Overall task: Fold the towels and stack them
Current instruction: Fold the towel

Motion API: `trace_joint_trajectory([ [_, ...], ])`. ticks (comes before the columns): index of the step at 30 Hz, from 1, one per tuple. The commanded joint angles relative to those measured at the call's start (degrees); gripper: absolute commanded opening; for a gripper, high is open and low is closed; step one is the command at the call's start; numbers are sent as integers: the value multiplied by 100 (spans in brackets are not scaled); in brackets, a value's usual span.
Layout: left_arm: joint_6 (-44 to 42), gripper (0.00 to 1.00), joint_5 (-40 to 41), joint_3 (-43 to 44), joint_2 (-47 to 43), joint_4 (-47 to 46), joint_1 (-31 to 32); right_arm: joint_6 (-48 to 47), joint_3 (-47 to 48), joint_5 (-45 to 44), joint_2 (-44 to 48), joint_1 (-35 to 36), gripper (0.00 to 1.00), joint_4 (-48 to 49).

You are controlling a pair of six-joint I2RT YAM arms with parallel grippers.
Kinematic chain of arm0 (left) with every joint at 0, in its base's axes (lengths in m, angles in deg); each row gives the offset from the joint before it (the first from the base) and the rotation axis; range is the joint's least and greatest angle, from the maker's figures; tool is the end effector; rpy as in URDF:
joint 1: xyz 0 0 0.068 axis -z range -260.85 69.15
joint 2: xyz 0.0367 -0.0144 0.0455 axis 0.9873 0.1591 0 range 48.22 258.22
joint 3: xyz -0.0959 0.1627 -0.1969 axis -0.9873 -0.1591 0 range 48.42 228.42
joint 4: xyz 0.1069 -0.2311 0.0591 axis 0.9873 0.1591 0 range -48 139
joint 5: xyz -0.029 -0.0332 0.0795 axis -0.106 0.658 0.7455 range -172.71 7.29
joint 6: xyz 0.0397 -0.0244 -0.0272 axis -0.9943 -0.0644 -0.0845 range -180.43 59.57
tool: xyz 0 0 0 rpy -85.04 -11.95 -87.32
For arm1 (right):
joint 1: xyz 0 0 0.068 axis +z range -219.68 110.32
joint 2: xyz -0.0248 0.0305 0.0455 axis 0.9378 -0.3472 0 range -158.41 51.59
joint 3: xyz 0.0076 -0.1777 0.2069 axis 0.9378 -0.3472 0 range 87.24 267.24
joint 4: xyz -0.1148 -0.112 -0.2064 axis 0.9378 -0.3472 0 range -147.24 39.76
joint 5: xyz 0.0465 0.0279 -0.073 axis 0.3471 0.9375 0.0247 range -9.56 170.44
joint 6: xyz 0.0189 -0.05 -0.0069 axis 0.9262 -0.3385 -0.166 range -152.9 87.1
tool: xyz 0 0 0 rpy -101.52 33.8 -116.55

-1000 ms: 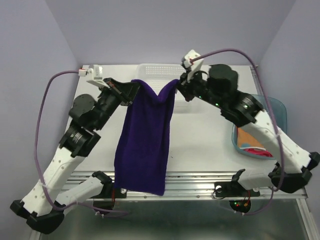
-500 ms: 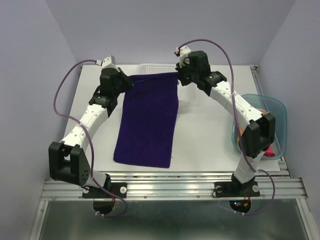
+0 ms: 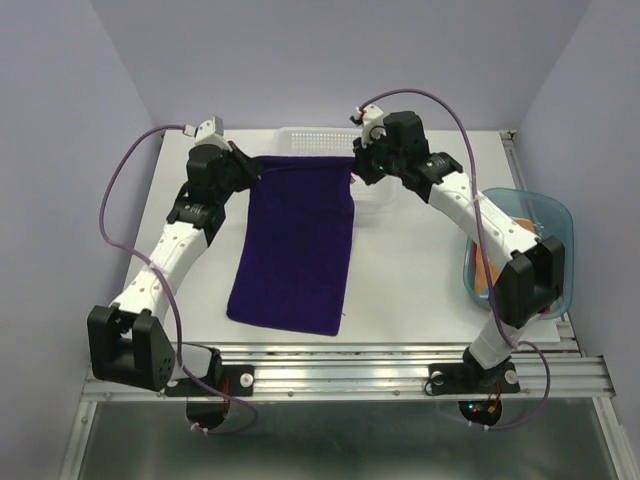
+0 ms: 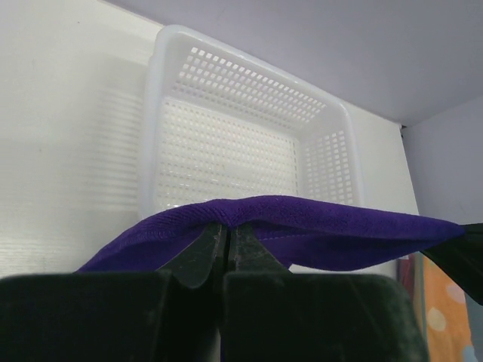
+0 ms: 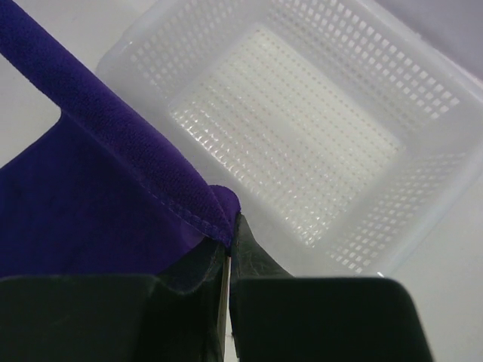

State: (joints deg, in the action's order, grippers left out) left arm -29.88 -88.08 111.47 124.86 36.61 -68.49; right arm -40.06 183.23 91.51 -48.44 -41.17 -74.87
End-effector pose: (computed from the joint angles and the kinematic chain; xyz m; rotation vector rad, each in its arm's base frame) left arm 0.3114 -0.0716 0.3554 -0.2069 1.7426 -0.6320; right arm 0.3572 0.2017 0.3638 -0.7527 1.9486 0.4277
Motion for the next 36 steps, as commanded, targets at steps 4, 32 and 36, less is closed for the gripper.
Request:
trace_joint_trajectory([
  [4,13,0,-122,-714,-852,248,-23,346,-1475,-147,1063,793,1,309],
  [32,-66,0,300,172,-484,1092,-76,110,-221,-3832,546,1561,1,-297],
  [36,-101,0,229,-97,-553,952,-76,127,-483,-3228,703,1570,1,-332],
])
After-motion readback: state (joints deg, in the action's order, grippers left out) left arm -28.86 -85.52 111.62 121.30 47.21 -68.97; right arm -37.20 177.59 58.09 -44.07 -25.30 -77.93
